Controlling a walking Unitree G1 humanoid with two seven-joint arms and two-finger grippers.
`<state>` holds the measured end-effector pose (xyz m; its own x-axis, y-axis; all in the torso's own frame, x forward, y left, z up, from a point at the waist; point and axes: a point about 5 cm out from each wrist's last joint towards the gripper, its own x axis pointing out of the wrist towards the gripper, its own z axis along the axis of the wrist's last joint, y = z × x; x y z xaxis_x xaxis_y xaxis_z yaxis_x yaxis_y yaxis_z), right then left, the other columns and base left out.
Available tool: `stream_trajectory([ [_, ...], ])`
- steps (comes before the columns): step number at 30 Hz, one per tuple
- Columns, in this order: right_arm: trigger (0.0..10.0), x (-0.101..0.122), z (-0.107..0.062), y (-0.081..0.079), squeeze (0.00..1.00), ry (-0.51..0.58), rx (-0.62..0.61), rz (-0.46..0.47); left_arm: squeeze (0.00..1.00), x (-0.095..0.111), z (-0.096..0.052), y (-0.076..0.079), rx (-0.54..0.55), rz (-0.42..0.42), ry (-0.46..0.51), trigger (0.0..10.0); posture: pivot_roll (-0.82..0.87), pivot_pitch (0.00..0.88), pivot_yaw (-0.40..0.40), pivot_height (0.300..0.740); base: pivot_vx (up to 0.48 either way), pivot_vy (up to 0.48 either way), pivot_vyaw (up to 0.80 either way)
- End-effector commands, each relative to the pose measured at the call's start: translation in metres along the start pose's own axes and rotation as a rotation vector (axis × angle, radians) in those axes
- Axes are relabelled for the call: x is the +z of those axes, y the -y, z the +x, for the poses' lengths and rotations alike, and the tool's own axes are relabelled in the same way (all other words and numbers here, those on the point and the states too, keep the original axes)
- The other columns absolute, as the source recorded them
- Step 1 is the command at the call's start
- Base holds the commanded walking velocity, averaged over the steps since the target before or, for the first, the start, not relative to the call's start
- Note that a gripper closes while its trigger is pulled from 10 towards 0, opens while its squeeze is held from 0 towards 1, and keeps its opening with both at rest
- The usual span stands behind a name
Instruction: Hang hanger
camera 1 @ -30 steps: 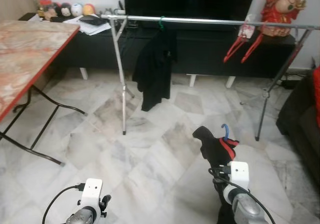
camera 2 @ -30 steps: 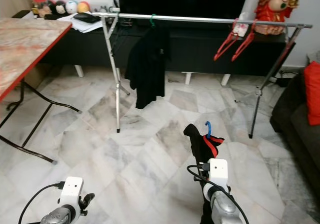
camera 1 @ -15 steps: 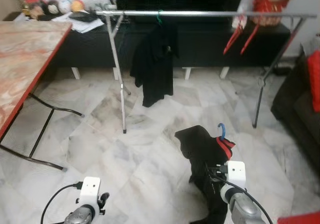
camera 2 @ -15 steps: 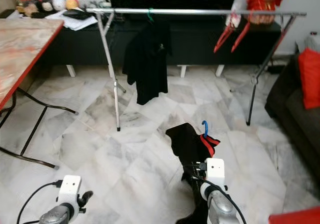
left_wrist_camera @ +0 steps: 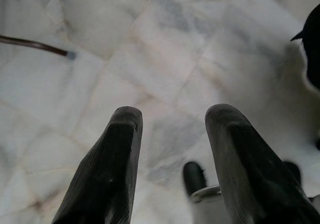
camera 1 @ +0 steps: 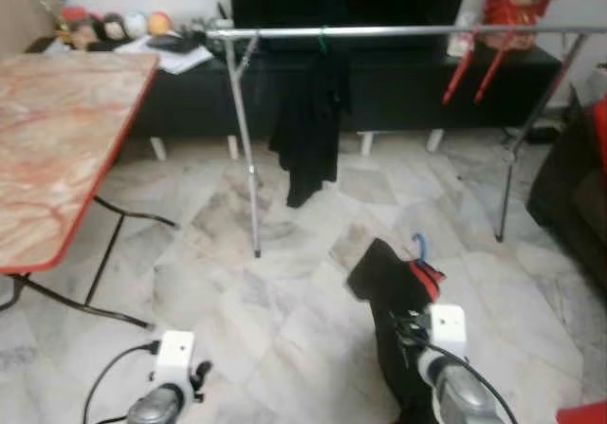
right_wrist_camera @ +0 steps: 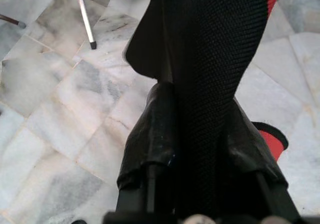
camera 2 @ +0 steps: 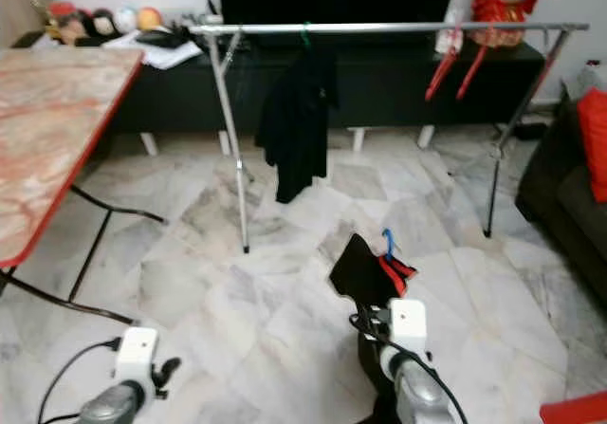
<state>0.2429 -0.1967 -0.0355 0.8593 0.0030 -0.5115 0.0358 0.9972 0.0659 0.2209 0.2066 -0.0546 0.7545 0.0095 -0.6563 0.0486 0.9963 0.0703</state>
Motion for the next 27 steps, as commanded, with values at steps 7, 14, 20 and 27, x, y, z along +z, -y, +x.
stream_trajectory([
  [7,10.0,0.0105,0.0036,-0.0019,0.00,0.044,0.003,-0.004,0.00,0.0014,-0.0001,-0.0017,-0.006,0.021,0.010,10.0,-0.04,0.000,-0.032,0.740,0.000,0.000,0.00],
  [14,10.0,0.0115,0.0041,-0.0022,0.00,0.047,0.002,-0.004,0.00,0.0030,0.0003,-0.0013,-0.011,0.027,0.017,10.0,-0.04,0.000,-0.032,0.740,0.000,0.000,0.00],
  [20,10.0,0.0125,0.0043,-0.0014,0.00,0.051,-0.002,-0.004,0.00,0.0040,0.0004,-0.0008,-0.014,0.027,0.024,10.0,-0.04,0.000,-0.031,0.740,0.000,0.000,0.00],
  [27,10.0,0.0160,0.0047,0.0022,0.00,0.065,-0.015,-0.001,0.00,0.0056,0.0008,-0.0002,-0.015,0.026,0.032,10.0,-0.04,0.000,-0.031,0.740,-0.035,0.000,0.00],
])
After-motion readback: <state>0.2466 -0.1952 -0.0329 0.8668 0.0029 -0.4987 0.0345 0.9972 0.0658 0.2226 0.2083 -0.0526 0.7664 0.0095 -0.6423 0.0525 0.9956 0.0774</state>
